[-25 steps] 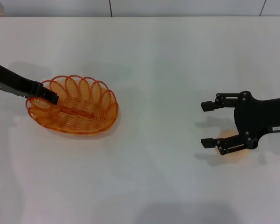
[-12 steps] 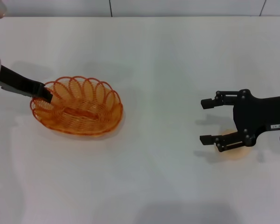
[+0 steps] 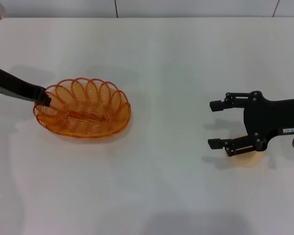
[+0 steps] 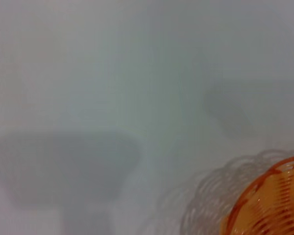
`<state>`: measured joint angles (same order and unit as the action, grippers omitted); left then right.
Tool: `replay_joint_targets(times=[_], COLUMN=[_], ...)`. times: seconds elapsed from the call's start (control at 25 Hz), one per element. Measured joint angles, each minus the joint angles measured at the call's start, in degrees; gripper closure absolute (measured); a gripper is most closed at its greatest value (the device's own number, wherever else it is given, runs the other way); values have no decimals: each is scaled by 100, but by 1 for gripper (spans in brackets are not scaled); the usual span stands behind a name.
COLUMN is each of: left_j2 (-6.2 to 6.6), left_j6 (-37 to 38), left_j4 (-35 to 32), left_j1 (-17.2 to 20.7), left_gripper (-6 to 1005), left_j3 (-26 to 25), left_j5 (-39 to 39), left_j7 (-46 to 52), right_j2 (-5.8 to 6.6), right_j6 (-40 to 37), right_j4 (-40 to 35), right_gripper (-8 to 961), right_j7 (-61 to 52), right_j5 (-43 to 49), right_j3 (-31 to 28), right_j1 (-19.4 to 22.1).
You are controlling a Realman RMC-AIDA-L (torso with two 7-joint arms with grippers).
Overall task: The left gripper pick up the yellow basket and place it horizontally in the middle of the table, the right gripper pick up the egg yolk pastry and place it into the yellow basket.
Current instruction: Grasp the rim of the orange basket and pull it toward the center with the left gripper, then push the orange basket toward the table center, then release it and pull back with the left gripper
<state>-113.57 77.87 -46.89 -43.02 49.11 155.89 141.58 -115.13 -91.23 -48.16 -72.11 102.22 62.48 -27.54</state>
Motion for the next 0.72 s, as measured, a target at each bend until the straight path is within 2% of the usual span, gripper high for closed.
replay_joint_targets(times=[0.24, 0.32, 0.52, 0.72], left_j2=[-38, -108, -400, -548], left_j6=[267, 456, 778, 810], left_j4=[-188, -327, -807, -909], left_j1=[59, 76, 114, 103], left_gripper=[913, 913, 921, 913], left_j3=[-8, -9, 71, 546], left_j5=[-365, -424, -442, -529], left_j7=[47, 132, 597, 1163], right_j2=[12, 14, 33, 35], right_j6=[-42, -54, -60, -62], right_j4=[0, 0, -5, -9], right_gripper=[97, 97, 97, 98], right_j7=[-1, 1, 30, 37], right_j5=[-48, -49, -53, -54], right_j3=[-57, -67, -70, -70], right_j1=[32, 33, 34, 21])
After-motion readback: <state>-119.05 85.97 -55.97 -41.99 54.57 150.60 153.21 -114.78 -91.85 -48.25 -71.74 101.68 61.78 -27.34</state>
